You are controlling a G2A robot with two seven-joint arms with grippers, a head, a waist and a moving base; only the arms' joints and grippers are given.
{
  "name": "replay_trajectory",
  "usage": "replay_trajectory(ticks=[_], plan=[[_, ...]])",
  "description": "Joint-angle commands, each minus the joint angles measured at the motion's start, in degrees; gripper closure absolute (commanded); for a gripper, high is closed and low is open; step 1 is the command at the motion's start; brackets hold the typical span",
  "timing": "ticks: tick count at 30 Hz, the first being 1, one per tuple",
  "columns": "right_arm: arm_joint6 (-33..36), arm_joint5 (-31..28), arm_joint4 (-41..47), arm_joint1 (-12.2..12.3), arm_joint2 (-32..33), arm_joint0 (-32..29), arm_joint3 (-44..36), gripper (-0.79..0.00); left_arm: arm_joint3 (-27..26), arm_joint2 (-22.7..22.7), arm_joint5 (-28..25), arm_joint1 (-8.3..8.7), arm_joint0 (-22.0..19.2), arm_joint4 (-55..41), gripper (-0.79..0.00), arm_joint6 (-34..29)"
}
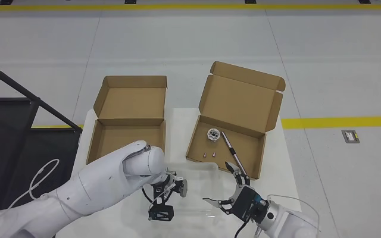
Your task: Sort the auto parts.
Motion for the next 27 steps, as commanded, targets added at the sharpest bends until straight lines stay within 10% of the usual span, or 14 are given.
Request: replay_trajectory(ticks=[1, 16, 27], plan=[[0.0, 0.0, 0.0, 0.0, 0.0, 0.0, 0.0, -0.785, 0.0, 0.0, 0.0, 0.0, 0.0, 0.0, -0.785, 0.0], [0.0, 0.0, 0.0, 0.0, 0.0, 0.0, 0.0, -0.785, 3.7, -0.36, -7.9, -0.2, 2.96, -8.62, -0.785, -7.9], [0.0, 0.0, 0.0, 0.0, 0.0, 0.0, 0.0, -0.785, 11.65, 0.0, -10.79, -4.11, 7.08, -7.81, -0.785, -10.77]])
